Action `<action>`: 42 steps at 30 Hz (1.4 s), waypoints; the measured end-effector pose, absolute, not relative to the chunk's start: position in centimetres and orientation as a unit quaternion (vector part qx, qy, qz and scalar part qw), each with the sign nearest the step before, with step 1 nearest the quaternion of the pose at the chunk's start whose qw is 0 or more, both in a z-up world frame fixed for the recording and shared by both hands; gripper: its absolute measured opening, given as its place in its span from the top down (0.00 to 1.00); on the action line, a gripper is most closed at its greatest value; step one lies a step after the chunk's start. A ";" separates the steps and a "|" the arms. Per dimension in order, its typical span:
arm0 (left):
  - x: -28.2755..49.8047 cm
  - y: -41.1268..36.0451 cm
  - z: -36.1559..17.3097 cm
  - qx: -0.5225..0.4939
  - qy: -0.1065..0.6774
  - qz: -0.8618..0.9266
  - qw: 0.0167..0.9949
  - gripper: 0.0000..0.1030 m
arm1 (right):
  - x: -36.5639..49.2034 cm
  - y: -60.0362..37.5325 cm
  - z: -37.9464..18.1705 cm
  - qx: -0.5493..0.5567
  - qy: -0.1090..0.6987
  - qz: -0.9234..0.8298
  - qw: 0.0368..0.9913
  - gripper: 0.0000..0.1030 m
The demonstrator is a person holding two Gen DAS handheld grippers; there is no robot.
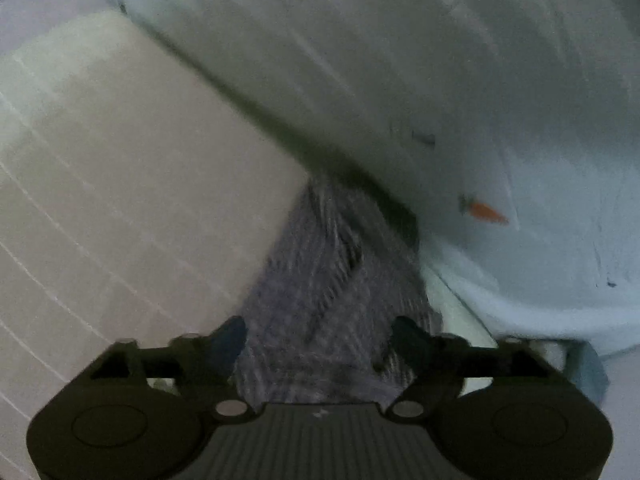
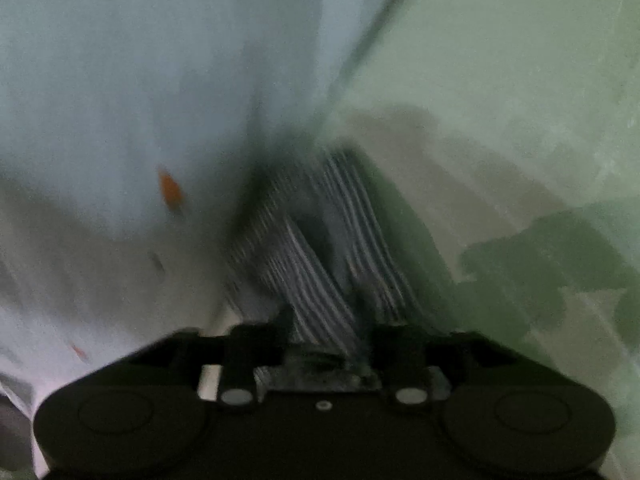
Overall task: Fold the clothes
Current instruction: 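Lift the hem with both grippers and fold it toward the collar, then lower the folded hem onto the shirt and open both grippers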
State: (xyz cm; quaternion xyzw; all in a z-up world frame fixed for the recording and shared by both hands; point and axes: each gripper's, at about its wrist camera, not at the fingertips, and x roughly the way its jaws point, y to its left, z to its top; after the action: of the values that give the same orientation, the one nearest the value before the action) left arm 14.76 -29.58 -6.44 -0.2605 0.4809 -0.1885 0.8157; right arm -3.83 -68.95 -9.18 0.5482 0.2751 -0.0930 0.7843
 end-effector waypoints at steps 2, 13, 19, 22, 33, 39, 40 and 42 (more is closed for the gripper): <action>14.0 -29.2 -6.6 -0.227 0.477 -0.183 0.829 0.17 | -4.6 -68.8 -8.7 0.516 0.279 -0.108 0.803 0.53; 8.5 -28.6 -12.1 -0.097 0.558 -0.126 0.815 0.16 | -8.6 -63.2 -10.7 0.311 0.413 -0.151 0.843 0.50; 7.7 -29.0 -12.9 -0.071 0.572 -0.132 0.807 0.16 | -7.2 -59.7 -10.4 0.246 0.437 -0.112 0.858 0.45; 7.7 -28.6 -12.6 -0.073 0.571 -0.128 0.807 0.16 | -6.0 -58.3 -9.5 0.200 0.433 -0.091 0.874 0.42; 6.5 -27.7 -12.1 -0.046 0.558 -0.104 0.822 0.14 | -8.3 -56.3 -8.2 0.137 0.416 -0.146 0.887 0.40; 3.9 -26.9 -11.2 -0.023 0.539 -0.119 0.834 0.06 | -11.3 -53.2 -7.6 0.121 0.406 -0.118 0.898 0.07; 3.5 -26.6 -11.1 -0.021 0.539 -0.121 0.834 0.05 | -11.3 -52.6 -7.9 0.115 0.413 -0.114 0.896 0.07; 2.9 -26.2 -11.1 -0.011 0.539 -0.124 0.833 0.05 | -11.4 -51.4 -8.4 0.103 0.429 -0.109 0.891 0.07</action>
State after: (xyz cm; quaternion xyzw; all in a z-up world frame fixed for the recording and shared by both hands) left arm 2.93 -26.20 -11.13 -0.0111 0.5390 -0.1239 0.8331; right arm -11.41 -51.41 -8.44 0.1029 0.4287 -0.1094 0.8909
